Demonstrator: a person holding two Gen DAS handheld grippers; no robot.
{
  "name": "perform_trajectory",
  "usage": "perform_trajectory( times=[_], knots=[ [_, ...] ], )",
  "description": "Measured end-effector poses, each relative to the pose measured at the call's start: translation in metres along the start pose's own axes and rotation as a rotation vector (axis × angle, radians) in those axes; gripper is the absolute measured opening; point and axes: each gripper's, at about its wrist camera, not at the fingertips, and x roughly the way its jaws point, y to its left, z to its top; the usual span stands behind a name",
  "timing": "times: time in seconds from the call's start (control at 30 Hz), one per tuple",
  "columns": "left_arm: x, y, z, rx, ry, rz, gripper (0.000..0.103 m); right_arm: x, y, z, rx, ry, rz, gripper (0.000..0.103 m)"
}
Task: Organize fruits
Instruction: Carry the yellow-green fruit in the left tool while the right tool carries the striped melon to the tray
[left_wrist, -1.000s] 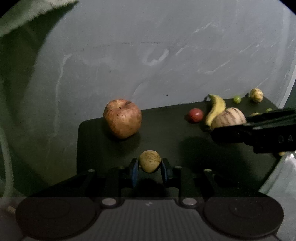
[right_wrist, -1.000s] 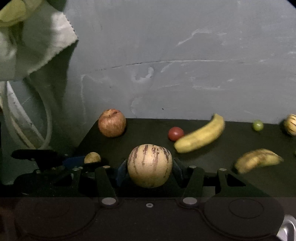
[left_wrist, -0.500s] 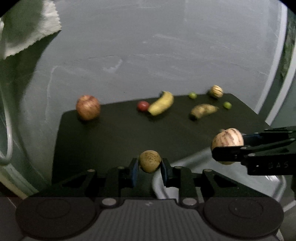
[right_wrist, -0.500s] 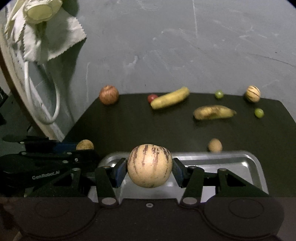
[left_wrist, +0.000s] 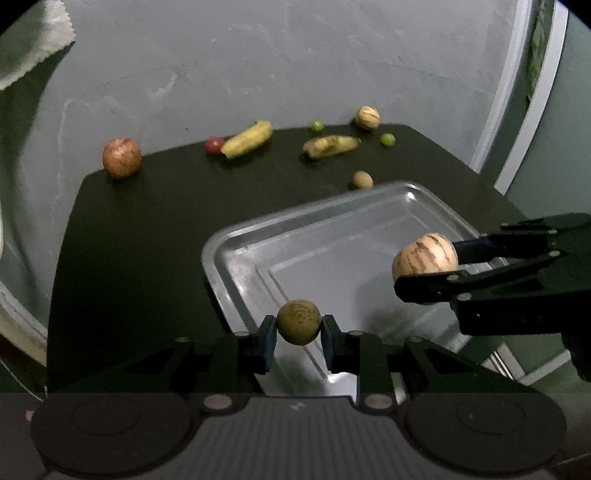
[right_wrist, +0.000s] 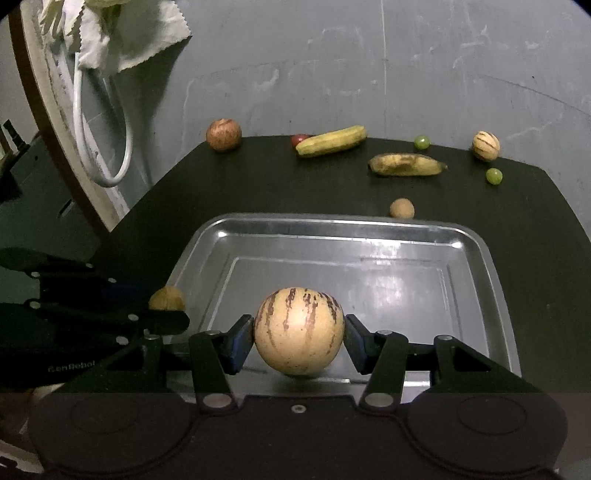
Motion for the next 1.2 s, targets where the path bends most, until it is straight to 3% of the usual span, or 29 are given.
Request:
perform_trajectory(
  times=[0.37, 0.73, 1.2],
  knots=[
    [-0.005, -0.022, -0.018, 0.003, 0.049, 0.026, 0.029, 0.002, 0.001, -0.019, -0.047, 0.051, 0.003, 0.054],
    [-0.002, -0.031, -0.026, 0.001, 0.075, 0.069, 0.029, 0.008, 0.001, -0.024, -0.065, 0.042, -0.014, 0.055],
    [-0.003, -0.029, -0.030, -0.011, 0.081, 0.049, 0.030, 0.000, 0.000, -0.027, -0.050, 0.007, -0.006, 0.055]
  ],
)
